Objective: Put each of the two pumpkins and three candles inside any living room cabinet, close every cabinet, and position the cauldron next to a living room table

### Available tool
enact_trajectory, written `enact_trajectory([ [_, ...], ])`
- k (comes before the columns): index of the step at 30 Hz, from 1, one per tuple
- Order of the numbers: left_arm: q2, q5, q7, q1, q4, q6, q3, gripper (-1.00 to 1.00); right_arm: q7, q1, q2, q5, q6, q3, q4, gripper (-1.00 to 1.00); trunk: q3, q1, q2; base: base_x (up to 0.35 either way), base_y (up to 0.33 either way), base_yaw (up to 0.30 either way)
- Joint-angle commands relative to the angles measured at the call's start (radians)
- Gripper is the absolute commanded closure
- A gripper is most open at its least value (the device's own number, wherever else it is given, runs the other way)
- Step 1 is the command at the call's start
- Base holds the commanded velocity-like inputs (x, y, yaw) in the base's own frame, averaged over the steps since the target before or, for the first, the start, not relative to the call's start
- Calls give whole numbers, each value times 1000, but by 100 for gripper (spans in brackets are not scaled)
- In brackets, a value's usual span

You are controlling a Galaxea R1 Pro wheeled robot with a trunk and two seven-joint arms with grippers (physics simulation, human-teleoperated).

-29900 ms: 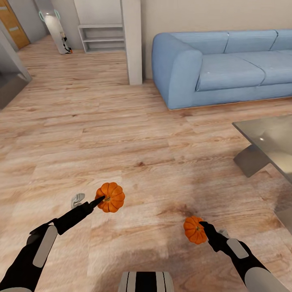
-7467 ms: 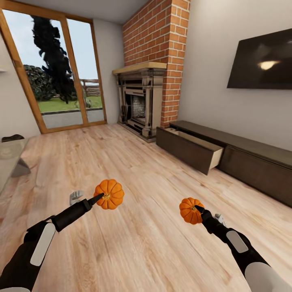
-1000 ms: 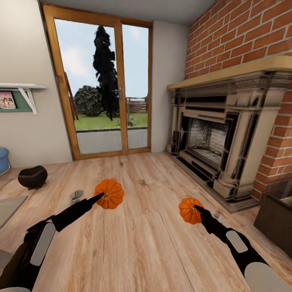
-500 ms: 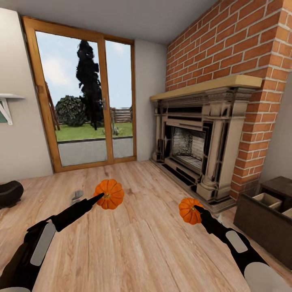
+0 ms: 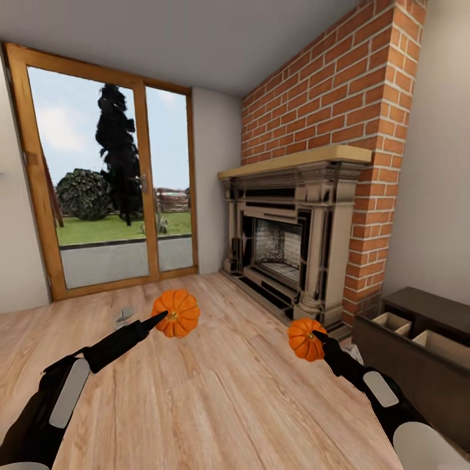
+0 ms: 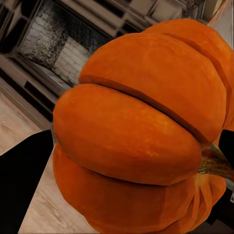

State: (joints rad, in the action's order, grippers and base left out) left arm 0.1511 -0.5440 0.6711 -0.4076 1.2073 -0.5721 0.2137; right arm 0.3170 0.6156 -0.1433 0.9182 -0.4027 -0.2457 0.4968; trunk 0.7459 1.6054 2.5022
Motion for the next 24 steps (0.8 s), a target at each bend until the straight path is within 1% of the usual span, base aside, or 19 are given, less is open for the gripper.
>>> enact_trajectory([
  [1,0,-9,-1,0,1,-8,1,100,1,1,1,8,-8,-6,0,100,-4,-1,0,0,0,-243],
  [12,1,-10,-1,0,0,-8,1,100,1,1,1,8,-8,-6,0,100,-55,-7,-6,0,0,-242],
  [24,1,-10,-1,0,0,-8,1,100,1,1,1,8,-8,-6,0,100,-103,-53,-90,0,0,-240],
])
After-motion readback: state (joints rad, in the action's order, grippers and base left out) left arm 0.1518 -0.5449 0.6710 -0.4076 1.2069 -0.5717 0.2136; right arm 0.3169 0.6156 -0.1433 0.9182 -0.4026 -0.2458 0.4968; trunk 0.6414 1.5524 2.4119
